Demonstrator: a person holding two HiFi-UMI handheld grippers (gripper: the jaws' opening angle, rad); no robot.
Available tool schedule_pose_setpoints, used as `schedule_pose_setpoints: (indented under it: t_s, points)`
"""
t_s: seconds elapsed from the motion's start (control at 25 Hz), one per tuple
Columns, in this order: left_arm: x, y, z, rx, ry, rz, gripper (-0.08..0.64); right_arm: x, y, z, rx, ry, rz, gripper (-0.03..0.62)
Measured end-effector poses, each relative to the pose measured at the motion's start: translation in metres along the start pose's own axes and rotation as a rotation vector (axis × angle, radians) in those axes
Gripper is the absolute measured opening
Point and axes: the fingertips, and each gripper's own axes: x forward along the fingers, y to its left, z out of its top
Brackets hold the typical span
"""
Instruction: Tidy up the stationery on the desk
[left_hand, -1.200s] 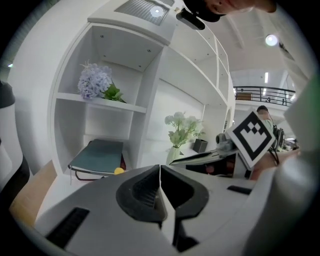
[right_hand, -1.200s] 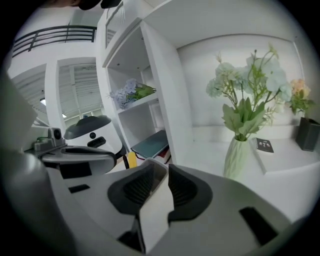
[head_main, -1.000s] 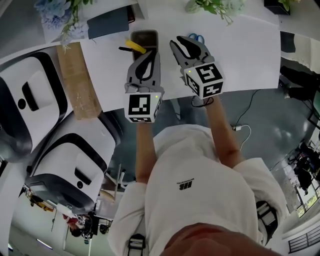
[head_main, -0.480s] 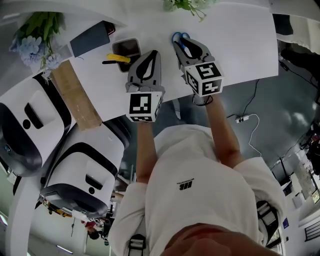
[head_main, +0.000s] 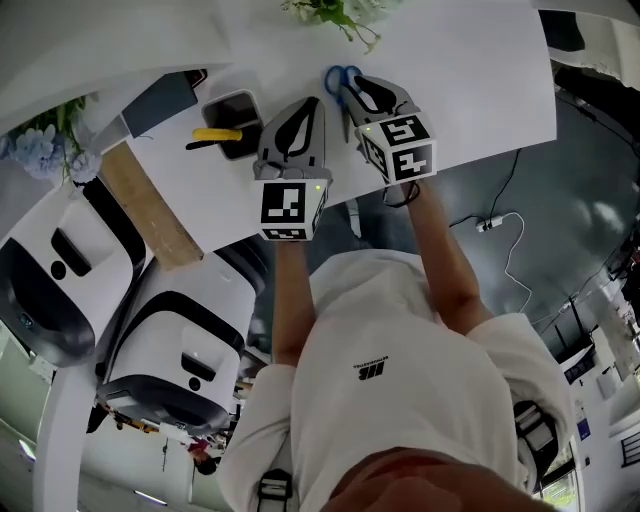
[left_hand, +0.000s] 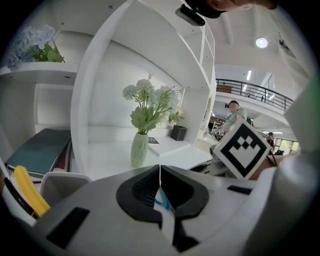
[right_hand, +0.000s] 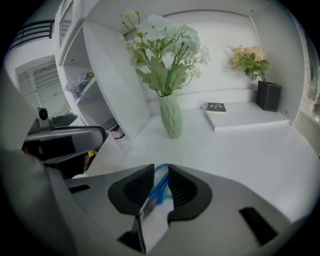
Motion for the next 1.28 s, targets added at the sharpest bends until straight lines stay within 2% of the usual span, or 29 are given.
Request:
schedule_pose_setpoints:
  t_s: [0.52,0.64,0.96,1.12,1.28]
  points:
    - [0.019,-0.001,-0.001,-0.009,0.023,-0.012,0.000,0.030,-0.004,-0.018,0.017,0.166,0.017,0.094]
    - [0.019,0.001,-0.001,-0.016,0.022,-0.010,0.000,0.034,-0.005,-0.019,0.012,0.175,0.017,0.101]
    - [0.015,0.008,-0.001,-0.031,0.012,0.002,0.000,0.042,-0.002,-0.018,-0.082,0.212,-0.028,0.094]
    - [0.010,0.008,0.000,-0.031,0.005,0.005,0.000,0.044,0.001,-0.018,-0.126,0.222,-0.038,0.063]
    - [0.003,0.007,0.002,-0.028,-0.006,0.006,0.000,0.035,0.003,-0.010,-0.126,0.187,-0.043,0.061]
